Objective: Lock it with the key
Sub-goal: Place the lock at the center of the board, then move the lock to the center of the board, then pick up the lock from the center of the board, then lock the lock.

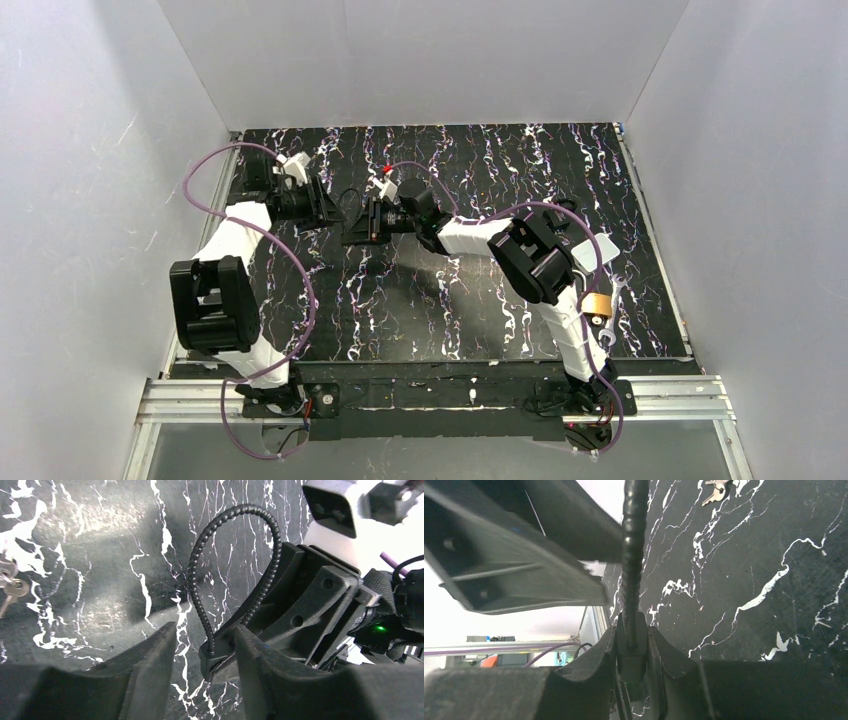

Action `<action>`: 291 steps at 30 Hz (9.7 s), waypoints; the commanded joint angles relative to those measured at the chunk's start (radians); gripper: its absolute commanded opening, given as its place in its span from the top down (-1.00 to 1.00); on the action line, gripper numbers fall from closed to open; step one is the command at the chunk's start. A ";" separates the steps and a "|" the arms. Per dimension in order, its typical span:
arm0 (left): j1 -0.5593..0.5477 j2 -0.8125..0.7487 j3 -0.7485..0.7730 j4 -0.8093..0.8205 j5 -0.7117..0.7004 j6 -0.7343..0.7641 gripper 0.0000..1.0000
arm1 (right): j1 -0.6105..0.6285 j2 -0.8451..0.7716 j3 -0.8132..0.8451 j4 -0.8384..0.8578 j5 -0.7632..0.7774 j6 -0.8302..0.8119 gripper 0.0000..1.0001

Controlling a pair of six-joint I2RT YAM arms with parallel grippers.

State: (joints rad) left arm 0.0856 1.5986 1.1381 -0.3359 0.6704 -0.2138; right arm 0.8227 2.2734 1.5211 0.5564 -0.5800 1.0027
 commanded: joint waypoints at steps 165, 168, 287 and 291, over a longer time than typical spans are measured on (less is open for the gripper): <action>-0.019 -0.322 0.085 -0.150 0.030 0.237 -0.97 | -0.779 -0.890 -0.569 -1.544 0.312 -2.613 -0.97; -0.019 -0.330 0.080 -0.148 0.016 0.236 -0.97 | -0.783 -0.862 -0.588 -1.561 0.295 -2.674 -0.97; -0.320 -0.296 0.062 0.393 0.673 -0.530 1.00 | -0.248 -0.761 -0.237 -0.653 -0.509 -1.279 -0.80; -0.320 -0.290 0.059 0.401 0.670 -0.546 1.00 | -0.245 -0.737 -0.315 -0.361 -0.538 -1.076 -0.52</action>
State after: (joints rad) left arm -0.2382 1.3632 1.1404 0.0006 1.2873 -0.7338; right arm 0.5762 1.5192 1.2568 -0.1204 -1.0626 -0.2512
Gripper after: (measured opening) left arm 0.068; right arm 0.803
